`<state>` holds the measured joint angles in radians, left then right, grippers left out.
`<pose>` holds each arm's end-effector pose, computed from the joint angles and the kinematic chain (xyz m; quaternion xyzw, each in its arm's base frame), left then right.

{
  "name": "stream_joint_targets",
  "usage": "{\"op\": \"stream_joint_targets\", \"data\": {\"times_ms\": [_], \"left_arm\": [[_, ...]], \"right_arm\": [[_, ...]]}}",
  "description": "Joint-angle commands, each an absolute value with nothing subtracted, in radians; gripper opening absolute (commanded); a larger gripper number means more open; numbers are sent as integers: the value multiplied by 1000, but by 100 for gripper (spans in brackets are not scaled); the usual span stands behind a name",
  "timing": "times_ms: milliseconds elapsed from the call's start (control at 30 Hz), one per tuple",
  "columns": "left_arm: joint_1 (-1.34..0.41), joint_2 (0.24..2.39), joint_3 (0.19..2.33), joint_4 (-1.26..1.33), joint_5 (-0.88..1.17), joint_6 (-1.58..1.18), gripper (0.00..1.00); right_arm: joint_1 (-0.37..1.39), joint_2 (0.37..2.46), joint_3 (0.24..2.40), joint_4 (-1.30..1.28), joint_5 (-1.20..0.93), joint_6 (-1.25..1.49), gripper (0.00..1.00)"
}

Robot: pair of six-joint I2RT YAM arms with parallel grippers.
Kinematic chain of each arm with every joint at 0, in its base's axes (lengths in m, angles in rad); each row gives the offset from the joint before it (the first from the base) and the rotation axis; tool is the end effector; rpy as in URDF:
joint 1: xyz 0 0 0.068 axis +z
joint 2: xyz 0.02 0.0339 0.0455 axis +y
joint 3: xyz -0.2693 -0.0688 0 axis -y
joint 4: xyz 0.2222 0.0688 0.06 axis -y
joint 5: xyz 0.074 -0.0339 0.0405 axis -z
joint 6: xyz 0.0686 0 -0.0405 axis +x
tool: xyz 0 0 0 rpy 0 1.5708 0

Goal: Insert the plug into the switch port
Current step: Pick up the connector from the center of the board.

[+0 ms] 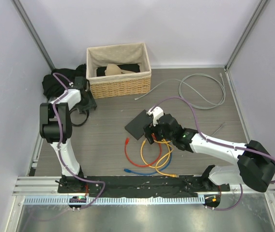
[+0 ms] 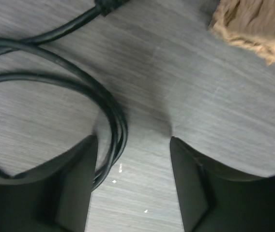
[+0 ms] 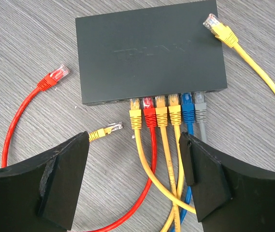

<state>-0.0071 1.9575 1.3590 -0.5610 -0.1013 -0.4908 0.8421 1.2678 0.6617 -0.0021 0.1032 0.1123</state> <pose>0.3959 0.0041 0.1569 -0.2442 0.9467 -0.0022 0.2099 0.1872 0.1991 0.2120 -0.2936 0.8355 0.1717 0.4317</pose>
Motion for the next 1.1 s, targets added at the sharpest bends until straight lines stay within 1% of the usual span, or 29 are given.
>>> {"op": "stream_joint_targets", "data": {"times_ms": [0,100,133,200,233,267,400,533,667,833,867,900,1067], "left_arm": [[-5,1996,1385,-598,-75,-486,57],[-5,1967,1316,-614,50,-512,42],[-12,1941,1284,-603,81,-524,35],[-31,1852,1174,-594,127,-558,26],[-43,1820,1137,-594,139,-567,18],[-70,1754,1068,-594,149,-575,15],[-161,1590,916,-595,146,-627,9],[-244,1473,810,-592,150,-647,9],[-261,1398,730,-575,153,-609,9],[-284,1336,752,-569,178,-546,6],[-290,1330,773,-568,182,-517,4],[-298,1325,787,-575,184,-500,0],[-368,1295,921,-620,193,-419,0]], "right_arm": [[839,1241,655,18,117,126,83],[839,1233,652,21,118,126,82],[839,1230,652,20,123,124,82],[839,1226,650,21,123,124,83],[839,1221,649,21,120,124,82],[839,1216,647,23,118,123,82],[841,1215,635,34,100,130,83],[839,1219,632,38,78,140,82],[839,1209,623,37,75,146,82],[839,1187,611,37,74,167,82],[839,1184,611,37,71,167,82],[839,1183,614,35,71,170,82],[839,1148,632,14,95,187,82]]}}
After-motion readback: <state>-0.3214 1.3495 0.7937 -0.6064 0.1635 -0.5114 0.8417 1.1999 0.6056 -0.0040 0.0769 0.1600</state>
